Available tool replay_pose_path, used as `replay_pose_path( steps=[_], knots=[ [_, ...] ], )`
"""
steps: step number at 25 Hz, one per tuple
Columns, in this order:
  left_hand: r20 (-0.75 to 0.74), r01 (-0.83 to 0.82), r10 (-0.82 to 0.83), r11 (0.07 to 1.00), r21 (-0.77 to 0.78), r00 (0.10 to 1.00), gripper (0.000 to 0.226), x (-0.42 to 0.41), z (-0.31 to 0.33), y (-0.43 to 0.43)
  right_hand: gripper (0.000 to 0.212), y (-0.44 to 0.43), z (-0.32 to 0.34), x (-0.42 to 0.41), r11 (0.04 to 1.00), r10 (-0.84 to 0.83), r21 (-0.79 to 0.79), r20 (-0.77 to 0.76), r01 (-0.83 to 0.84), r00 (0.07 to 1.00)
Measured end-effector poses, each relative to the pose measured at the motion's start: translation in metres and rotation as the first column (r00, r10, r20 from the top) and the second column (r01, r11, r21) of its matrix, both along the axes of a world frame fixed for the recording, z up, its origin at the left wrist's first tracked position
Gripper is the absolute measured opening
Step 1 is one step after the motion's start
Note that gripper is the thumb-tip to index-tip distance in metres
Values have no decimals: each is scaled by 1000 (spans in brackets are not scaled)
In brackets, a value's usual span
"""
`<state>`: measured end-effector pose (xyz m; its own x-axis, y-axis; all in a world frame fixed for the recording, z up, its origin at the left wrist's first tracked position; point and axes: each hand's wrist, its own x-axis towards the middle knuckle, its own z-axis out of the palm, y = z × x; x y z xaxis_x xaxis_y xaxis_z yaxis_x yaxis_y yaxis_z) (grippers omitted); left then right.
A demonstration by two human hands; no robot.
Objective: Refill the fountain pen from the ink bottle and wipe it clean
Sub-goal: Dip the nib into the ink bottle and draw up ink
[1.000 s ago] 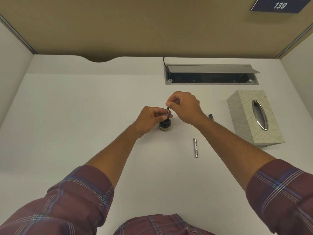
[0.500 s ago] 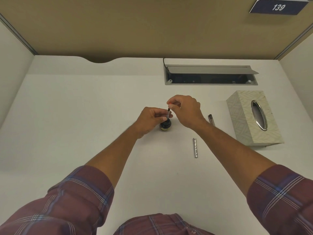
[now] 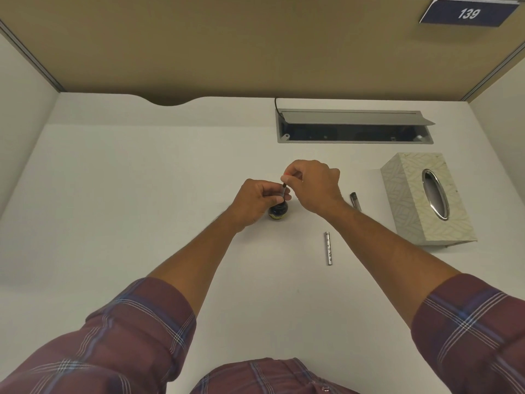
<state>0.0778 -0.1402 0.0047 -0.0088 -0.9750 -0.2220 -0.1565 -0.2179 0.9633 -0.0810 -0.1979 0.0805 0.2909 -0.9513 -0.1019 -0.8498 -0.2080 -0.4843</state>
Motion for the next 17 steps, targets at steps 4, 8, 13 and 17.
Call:
replay_pose_path(
  steps=[4, 8, 13, 17],
  knots=[
    [-3, 1, -1, 1000, 6, 1000, 29, -1, 1, 0, 17, 1, 1, 1, 1000, -15, 9, -22, 16, 1000],
    [-14, -20, 21, 1000, 14, 1000, 29, -2, 2, 2, 14, 1, 0, -3, 1000, 2, 18, 1, -2, 1000],
    [-49, -39, 40, 999, 25, 998, 32, -1, 3, 3, 12, 1, 3, -5, 1000, 10, 11, 2, -10, 1000],
    [-67, -184, 186, 982, 30, 980, 30, -2, 4, 9, 13, 4, 7, -11, 1000, -23, -12, 34, 23, 999]
  ],
)
